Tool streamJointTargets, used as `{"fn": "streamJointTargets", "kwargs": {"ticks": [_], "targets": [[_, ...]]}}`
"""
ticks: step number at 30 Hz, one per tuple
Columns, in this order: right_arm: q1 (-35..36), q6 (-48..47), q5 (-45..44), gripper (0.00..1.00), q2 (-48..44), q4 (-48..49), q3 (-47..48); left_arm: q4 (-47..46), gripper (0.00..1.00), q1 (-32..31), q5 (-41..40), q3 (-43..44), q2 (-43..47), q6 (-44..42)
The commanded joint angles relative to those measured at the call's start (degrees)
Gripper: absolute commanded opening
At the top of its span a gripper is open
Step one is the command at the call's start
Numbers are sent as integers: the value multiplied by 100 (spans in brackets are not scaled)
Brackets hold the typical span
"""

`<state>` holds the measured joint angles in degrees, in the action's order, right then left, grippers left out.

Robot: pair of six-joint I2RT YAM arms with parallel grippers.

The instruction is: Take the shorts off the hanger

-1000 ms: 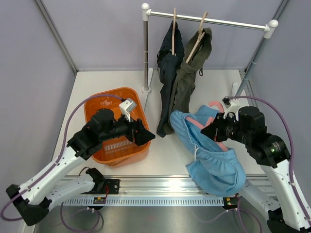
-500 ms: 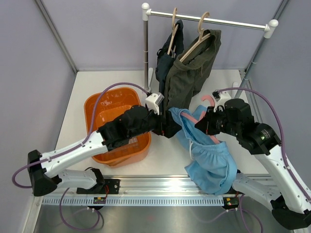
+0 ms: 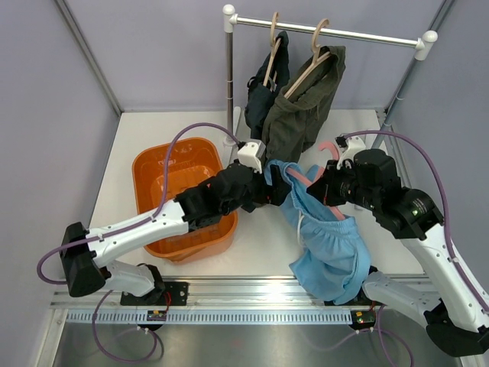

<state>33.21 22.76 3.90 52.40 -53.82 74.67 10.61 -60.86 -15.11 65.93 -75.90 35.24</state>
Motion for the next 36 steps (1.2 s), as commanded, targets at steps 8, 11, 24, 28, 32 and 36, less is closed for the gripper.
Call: {"fn": "streamJointTargets", "kwargs": {"ticks": [8,11,24,28,32,36], "targets": [[142,0,-109,0,-19,285,285,-578,87,-93,-282,385,-347,114],[159,9,-144,0,-46,337,232,-700,86,-93,-212,342,-294,97],[159,-26,-302,0,-37,258,205,-710,87,-154,-308,166,-56,70],[159,9,-293,0,-81,241,249,-508,87,-163,-457,350,-285,44],[159,-9,-337,0,-72,153,346,-577,85,-154,-449,482,-461,26],[159,-26,-364,0,-64,109,337,-552,84,-163,-378,736,-592,9]]}}
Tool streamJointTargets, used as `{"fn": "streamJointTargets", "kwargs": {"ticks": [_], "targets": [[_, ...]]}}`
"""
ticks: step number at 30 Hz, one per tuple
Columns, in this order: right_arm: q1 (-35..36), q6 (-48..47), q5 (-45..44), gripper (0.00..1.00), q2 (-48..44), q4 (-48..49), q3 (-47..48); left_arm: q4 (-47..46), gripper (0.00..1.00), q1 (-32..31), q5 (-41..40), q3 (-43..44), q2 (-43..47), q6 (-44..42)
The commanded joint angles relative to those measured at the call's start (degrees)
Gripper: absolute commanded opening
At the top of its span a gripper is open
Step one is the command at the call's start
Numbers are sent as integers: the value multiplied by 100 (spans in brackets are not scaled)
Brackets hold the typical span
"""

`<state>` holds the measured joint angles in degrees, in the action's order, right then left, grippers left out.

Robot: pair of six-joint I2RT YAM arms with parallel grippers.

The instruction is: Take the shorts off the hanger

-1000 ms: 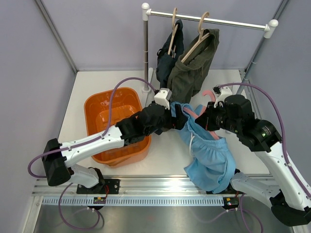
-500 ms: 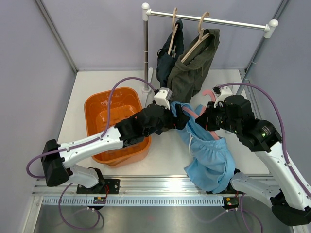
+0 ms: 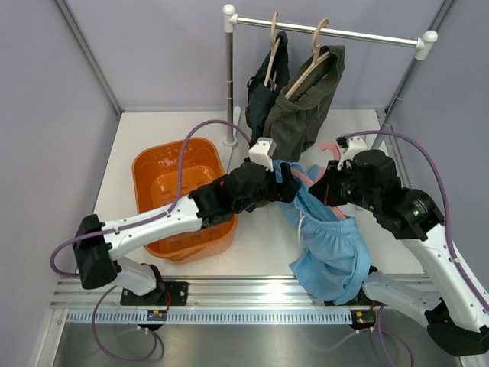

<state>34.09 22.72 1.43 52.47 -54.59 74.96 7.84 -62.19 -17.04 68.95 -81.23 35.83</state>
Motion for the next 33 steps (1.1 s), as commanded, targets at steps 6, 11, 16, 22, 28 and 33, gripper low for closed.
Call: {"fn": "streamJointTargets", "kwargs": {"ticks": [6,11,16,22,28,33], "targets": [[72,-40,-117,0,-61,212,274,-90,82,-30,-203,707,-305,-112],[72,-48,-117,0,-26,220,318,165,71,-30,-291,927,-560,-121],[81,-110,-108,0,-17,159,449,297,40,-30,-414,910,-631,-112],[72,-136,-73,0,-44,62,564,569,2,-30,-879,1120,-622,-366],[81,-180,375,0,-193,-8,739,1413,0,268,-1785,2050,-1052,-753],[81,-250,393,0,-316,-227,915,1572,0,638,-1838,2290,-1395,-832]]}}
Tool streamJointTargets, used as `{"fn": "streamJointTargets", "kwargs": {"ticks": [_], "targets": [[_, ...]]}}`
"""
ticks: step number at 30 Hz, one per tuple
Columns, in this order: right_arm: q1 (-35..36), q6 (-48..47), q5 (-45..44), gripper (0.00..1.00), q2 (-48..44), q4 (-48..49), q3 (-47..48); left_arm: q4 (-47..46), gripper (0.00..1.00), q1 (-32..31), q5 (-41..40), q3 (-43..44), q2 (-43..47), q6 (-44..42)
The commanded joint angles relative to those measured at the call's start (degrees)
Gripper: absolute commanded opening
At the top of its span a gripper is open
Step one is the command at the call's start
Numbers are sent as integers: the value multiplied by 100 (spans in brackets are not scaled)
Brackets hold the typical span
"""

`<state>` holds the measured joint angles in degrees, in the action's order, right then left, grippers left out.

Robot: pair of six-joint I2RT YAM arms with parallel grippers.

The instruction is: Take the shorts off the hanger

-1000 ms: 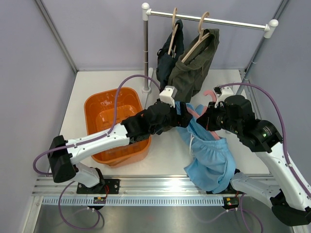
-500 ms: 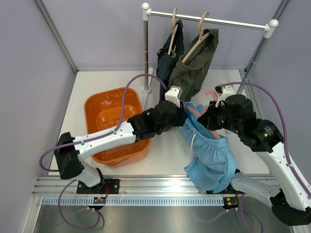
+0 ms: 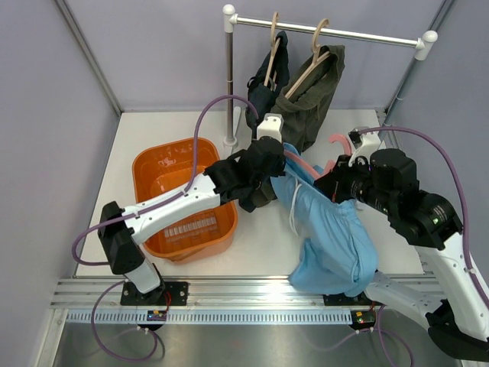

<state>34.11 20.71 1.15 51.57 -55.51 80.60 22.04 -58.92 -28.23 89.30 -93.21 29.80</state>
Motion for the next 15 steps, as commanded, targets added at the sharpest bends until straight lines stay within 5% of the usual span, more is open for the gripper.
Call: {"fn": "streamJointTargets", "kwargs": {"ticks": [1,15], "targets": [[78,-67,421,0,-253,-171,360,169,0,354,-710,272,-232,-229],[78,-58,-71,0,-727,110,562,-191,0,592,608,-307,-268,-370]]}}
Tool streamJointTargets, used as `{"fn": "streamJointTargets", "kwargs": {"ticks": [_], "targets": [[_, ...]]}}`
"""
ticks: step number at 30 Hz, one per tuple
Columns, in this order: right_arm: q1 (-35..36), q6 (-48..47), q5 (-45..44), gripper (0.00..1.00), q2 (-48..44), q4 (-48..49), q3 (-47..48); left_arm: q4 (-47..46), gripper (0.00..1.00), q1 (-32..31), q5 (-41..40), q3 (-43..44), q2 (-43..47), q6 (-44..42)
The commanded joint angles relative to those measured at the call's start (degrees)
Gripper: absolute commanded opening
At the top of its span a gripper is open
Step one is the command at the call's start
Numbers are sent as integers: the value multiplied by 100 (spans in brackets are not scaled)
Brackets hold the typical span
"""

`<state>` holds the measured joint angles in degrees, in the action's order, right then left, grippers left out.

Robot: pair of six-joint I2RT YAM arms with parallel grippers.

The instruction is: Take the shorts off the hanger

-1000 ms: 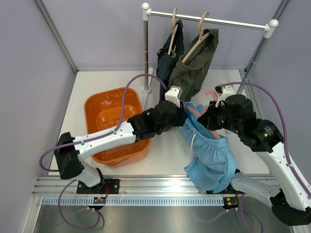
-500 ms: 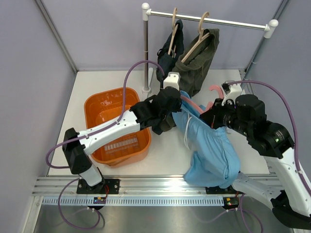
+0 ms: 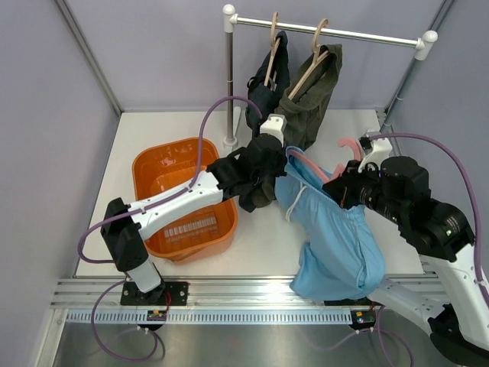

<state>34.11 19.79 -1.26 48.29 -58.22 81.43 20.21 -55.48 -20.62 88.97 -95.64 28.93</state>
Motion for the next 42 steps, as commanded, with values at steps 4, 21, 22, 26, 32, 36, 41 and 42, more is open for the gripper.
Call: {"fn": "streamJointTargets", "kwargs": {"ticks": [4,21,22,26,32,36,41,42], "targets": [[78,16,152,0,-487,250,558,10,0,257,-275,-442,10,-326],[78,-81,654,0,-874,118,690,379,0,398,-303,253,-404,-713],[78,-72,540,0,-874,100,699,344,0,398,-215,105,-247,-687],[78,-63,-161,0,-804,214,647,-322,0,180,496,-564,464,-791],[78,-46,-1094,0,-471,916,357,-606,0,-927,1253,-934,1546,-1713],[78,-107,-1570,0,-242,1496,251,-150,0,-1938,1447,-811,1925,-2276],[78,-414,-2500,0,232,2095,584,589,0,-3327,1202,-600,2277,-2858],[70,-476,-2589,0,312,2147,680,668,0,-3416,1088,-496,2408,-2858]]}}
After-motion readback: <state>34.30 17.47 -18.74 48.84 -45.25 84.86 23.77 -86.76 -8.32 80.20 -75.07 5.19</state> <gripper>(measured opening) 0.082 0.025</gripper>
